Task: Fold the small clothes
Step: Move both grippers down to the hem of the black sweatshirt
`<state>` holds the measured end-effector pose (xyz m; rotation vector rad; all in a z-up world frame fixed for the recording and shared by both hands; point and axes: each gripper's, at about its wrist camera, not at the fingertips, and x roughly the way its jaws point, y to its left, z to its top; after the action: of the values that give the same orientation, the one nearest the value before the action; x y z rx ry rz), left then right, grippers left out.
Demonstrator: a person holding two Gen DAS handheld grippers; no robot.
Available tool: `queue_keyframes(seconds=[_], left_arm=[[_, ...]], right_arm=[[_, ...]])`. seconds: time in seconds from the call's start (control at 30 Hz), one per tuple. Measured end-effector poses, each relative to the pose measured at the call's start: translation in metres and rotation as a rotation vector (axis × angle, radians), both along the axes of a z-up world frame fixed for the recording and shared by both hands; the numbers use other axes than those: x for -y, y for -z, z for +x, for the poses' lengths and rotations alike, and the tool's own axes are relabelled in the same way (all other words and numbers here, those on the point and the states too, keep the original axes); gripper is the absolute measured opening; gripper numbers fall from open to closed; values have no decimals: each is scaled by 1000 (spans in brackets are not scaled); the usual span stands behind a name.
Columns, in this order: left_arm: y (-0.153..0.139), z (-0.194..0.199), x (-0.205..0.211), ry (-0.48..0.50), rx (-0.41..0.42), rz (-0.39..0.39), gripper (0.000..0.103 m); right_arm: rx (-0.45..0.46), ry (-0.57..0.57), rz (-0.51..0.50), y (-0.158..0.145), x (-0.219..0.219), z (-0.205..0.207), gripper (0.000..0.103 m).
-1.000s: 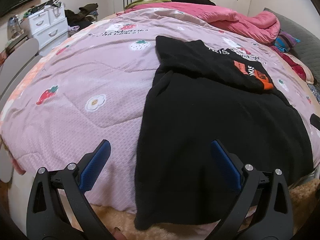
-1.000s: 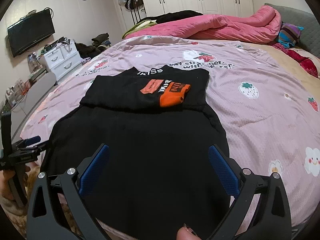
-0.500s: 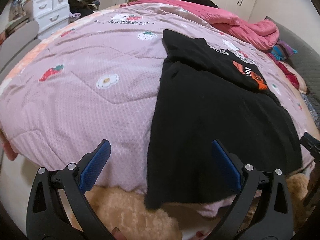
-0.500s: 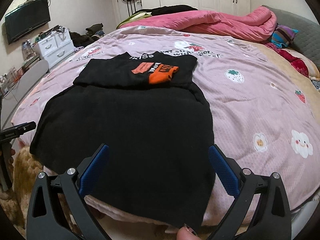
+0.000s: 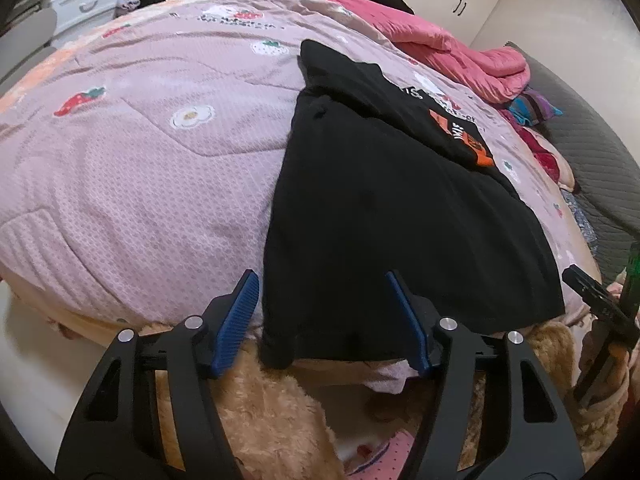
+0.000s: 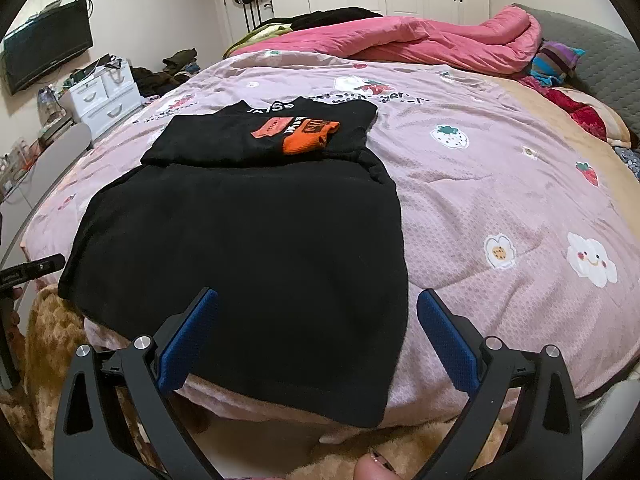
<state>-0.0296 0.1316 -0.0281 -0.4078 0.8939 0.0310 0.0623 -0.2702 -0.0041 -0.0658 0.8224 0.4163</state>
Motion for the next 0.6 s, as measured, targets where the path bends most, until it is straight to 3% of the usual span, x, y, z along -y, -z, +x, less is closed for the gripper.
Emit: queue_keyframes(seconds=[0.27, 0.6], left_arm=[[20, 11, -2, 18, -63, -39, 57], [26, 11, -6, 18, -52, -46, 52]], right_arm=[[-40, 9, -4, 8, 11, -11, 99], [-154, 15, 35, 26, 29, -17, 99]])
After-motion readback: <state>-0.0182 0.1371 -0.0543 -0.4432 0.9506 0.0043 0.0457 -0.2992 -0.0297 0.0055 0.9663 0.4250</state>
